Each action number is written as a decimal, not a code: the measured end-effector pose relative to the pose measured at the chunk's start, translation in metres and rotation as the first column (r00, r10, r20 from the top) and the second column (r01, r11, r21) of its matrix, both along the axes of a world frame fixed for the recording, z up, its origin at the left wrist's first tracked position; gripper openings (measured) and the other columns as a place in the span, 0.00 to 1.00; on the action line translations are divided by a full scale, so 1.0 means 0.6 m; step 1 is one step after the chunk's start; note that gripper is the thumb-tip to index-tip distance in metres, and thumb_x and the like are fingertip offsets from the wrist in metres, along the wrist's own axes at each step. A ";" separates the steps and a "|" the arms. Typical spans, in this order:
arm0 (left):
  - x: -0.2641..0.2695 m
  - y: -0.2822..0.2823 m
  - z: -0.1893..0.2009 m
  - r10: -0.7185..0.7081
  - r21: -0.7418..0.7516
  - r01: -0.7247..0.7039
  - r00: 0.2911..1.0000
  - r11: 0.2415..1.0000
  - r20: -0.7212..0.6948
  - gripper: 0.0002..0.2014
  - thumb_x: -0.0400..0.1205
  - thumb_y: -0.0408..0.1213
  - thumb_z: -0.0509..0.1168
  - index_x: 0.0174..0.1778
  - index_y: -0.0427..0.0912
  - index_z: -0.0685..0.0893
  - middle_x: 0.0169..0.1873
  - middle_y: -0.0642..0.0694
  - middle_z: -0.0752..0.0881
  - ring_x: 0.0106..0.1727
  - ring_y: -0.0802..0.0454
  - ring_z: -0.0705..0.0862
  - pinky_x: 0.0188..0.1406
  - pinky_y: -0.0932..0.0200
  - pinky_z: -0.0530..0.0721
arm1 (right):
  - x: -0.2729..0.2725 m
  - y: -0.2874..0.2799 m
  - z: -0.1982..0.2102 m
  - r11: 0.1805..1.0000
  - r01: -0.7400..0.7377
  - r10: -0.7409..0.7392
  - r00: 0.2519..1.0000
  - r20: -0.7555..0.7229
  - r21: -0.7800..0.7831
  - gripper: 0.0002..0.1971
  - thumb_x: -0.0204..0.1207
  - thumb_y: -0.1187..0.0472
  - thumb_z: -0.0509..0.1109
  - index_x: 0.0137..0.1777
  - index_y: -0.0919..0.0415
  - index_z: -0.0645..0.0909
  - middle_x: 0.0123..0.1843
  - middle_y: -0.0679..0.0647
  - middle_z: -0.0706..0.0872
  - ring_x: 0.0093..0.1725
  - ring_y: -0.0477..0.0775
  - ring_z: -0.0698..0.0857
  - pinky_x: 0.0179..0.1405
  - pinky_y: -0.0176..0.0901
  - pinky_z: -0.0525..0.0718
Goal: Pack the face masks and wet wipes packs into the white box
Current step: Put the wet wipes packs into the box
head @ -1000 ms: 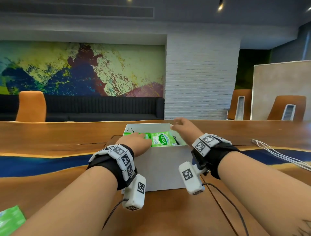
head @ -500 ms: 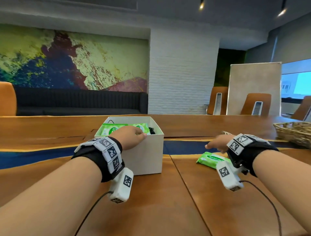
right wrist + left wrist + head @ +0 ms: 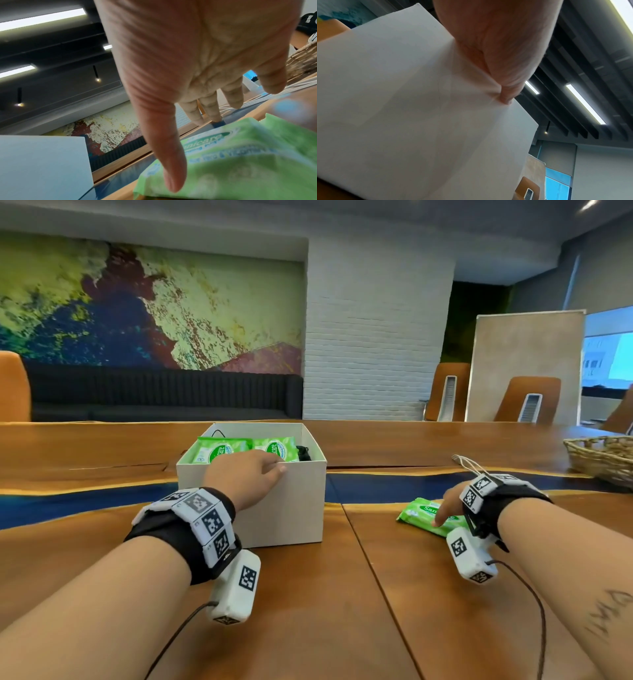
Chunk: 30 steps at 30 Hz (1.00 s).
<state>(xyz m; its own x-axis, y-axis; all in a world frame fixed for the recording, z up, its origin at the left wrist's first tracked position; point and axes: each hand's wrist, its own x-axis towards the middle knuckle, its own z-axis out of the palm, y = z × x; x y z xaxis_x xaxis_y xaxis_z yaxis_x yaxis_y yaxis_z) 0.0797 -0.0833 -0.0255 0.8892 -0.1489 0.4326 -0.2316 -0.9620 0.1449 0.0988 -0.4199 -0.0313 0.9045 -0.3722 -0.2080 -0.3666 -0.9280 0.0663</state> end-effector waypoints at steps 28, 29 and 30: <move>-0.029 -0.002 0.051 -0.222 -0.450 0.105 0.951 0.887 -0.215 0.21 0.86 0.52 0.55 0.75 0.53 0.72 0.72 0.46 0.77 0.71 0.48 0.75 0.68 0.53 0.71 | -0.085 0.137 0.096 0.880 -0.458 0.358 0.813 0.458 0.125 0.43 0.56 0.47 0.83 0.68 0.53 0.65 0.59 0.54 0.82 0.54 0.56 0.83 0.56 0.53 0.84; -0.038 -0.004 0.060 -0.266 -0.529 0.126 0.944 0.839 -0.197 0.21 0.86 0.51 0.56 0.75 0.52 0.72 0.71 0.45 0.78 0.70 0.48 0.76 0.65 0.55 0.72 | -0.094 0.151 0.105 0.871 -0.487 0.396 0.779 0.487 0.071 0.43 0.57 0.46 0.82 0.70 0.51 0.65 0.61 0.53 0.81 0.57 0.56 0.82 0.59 0.52 0.82; -0.046 -0.007 0.069 -0.308 -0.585 0.149 0.934 0.797 -0.182 0.21 0.86 0.51 0.57 0.75 0.53 0.72 0.69 0.45 0.79 0.68 0.49 0.78 0.63 0.56 0.73 | -0.101 0.164 0.113 0.858 -0.513 0.428 0.742 0.516 0.024 0.44 0.57 0.46 0.82 0.72 0.50 0.64 0.63 0.52 0.80 0.60 0.56 0.80 0.61 0.51 0.81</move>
<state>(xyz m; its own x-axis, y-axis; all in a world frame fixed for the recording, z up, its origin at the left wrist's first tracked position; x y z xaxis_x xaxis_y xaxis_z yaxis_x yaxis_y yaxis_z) 0.0524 -0.0877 0.0162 0.9490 -0.1681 0.2667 -0.3121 -0.6199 0.7199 0.0380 -0.3218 0.0362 0.9516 0.1268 0.2800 0.1753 -0.9722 -0.1552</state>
